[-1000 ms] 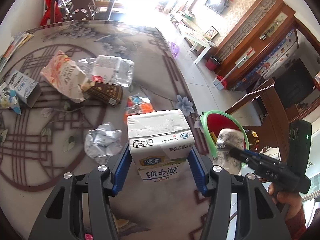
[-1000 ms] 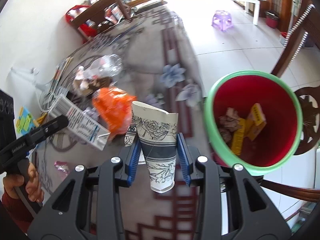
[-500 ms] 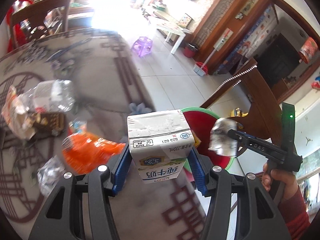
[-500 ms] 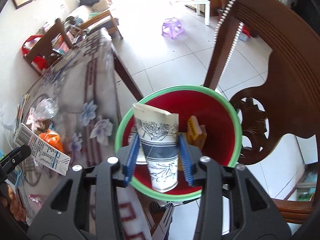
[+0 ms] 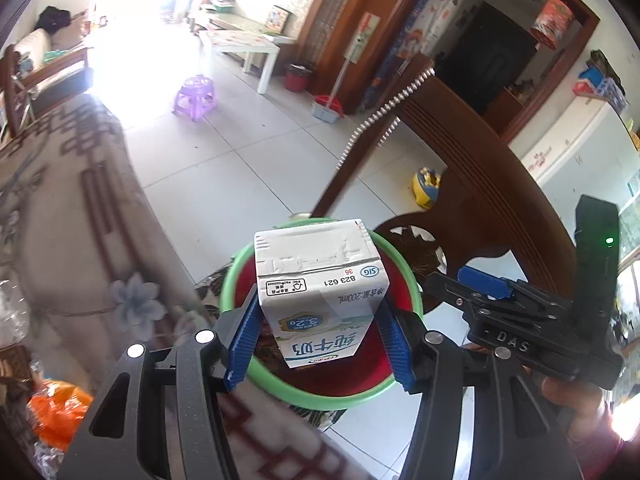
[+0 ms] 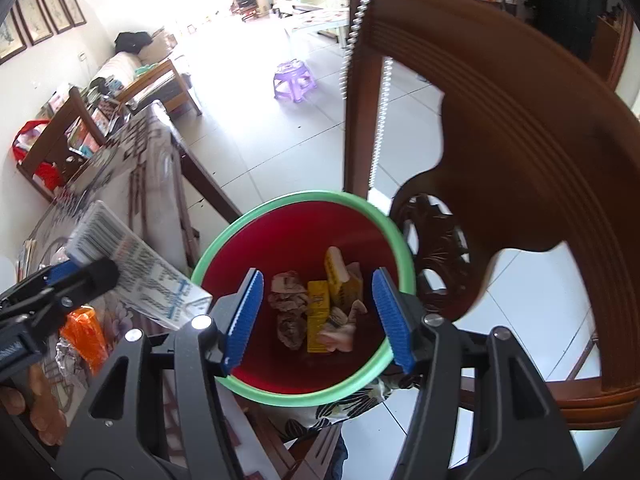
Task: Collect trash
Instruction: 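Open the right tool to drop the paper cup into the bin, then open the left tool to drop the white milk carton into the bin, then grasp the blue-white snack wrapper with the left tool while the right tool grasps crumpled foil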
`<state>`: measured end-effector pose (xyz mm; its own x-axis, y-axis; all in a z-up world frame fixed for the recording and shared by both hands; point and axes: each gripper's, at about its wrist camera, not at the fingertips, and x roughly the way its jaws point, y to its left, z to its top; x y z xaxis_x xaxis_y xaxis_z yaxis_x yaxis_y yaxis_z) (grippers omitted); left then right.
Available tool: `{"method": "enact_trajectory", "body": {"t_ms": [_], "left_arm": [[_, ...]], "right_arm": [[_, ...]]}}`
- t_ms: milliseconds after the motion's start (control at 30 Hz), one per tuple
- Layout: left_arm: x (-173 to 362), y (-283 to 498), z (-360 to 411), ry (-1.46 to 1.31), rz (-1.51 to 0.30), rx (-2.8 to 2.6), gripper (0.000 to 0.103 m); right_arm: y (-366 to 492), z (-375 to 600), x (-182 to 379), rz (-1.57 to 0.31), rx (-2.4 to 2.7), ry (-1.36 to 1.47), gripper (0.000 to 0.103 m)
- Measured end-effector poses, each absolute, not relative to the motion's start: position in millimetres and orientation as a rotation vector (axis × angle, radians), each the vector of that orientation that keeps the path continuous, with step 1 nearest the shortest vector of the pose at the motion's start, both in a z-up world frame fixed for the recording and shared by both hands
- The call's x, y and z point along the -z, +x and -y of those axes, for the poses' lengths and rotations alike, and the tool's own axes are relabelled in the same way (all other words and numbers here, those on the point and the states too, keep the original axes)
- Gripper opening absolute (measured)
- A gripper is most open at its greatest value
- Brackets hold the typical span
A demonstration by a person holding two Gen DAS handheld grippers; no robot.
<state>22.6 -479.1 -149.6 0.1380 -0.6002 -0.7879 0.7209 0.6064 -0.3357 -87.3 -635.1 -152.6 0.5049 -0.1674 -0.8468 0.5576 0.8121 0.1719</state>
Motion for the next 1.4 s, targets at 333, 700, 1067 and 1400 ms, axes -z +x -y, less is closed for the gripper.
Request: {"method": "enact_trajectory", "body": {"t_ms": [333, 700, 1067, 1400], "left_arm": [[150.1, 13.0, 502.1, 0.196, -1.047, 0.986, 0.061], [114.0, 11.2, 449.8, 0.129, -0.972, 0.928, 0.065], [101.0, 2.8, 332.1, -0.019, -0.934, 0.733, 0.065], [120.1, 10.0, 217.3, -0.152, -0.976, 0.547, 0.065]], "right_arm": [[-115.0, 638.3, 149.8, -0.950, 0.504, 0.479, 0.056], [-109.0, 611.6, 139.0, -0.941, 0.442, 0.436, 0.057], [-90.5, 554.3, 133.3, -0.962, 0.352, 0.367, 0.057], [-65.2, 478.3, 129.3, -0.988, 0.258, 0.307, 0.057]]}}
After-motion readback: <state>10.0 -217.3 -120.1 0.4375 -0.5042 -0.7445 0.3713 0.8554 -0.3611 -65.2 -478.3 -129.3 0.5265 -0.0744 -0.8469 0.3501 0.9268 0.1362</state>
